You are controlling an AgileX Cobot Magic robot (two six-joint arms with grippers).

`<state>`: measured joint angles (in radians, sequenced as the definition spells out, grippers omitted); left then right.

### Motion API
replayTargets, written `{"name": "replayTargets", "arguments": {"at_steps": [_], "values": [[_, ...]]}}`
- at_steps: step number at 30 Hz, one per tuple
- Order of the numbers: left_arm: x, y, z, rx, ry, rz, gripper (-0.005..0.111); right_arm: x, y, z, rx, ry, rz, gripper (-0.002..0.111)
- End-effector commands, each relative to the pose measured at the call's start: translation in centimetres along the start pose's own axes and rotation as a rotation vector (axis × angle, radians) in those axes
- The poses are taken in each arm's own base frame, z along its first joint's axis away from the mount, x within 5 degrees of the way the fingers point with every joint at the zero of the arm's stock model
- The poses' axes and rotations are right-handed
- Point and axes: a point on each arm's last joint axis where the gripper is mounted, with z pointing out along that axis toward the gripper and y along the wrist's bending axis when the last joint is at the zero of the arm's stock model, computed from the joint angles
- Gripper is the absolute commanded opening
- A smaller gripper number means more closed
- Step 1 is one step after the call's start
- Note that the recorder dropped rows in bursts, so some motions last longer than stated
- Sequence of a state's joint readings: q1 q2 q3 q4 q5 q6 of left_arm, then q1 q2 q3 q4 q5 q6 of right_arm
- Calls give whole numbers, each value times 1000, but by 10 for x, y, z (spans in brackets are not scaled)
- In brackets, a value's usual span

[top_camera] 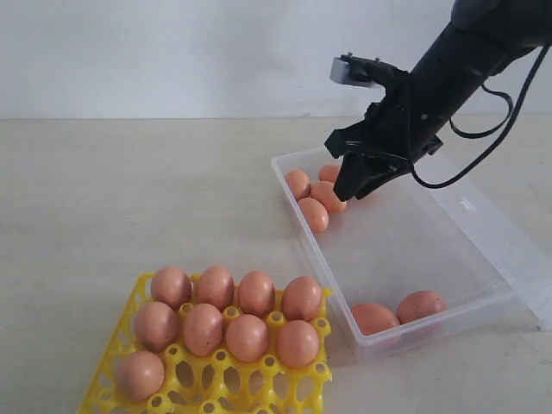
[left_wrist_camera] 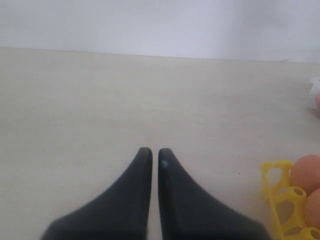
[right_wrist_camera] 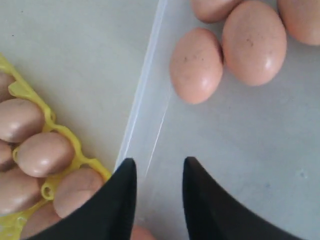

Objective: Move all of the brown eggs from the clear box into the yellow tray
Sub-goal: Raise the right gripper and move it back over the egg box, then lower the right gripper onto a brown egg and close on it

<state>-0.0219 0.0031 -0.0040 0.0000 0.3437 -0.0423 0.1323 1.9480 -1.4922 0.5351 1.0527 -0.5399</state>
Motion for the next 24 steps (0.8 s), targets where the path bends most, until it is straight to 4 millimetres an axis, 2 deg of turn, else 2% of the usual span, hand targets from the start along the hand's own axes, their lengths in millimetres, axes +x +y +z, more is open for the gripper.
{"name": "replayTargets", "arguments": {"at_steps": [1,3,7,10,15,19,24], "values": [[1,0,0,1,-5,4,4,-9,-4,0,127,-70,-115,52],[1,0,0,1,-5,4,4,-17,-12,-3,210,-163,-80,61],[1,0,0,1,-5,4,4,-30,-24,-9,333,-333,99,57],[1,0,0,1,-5,4,4,-35,-30,-9,379,-392,93,50],[1,0,0,1,-5,4,4,-34,-43,13,398,-358,86,37],[1,0,0,1,-5,4,4,-28,-54,37,398,-281,93,42],[1,0,0,1,-5,4,4,-26,-62,49,422,-259,92,49]]}}
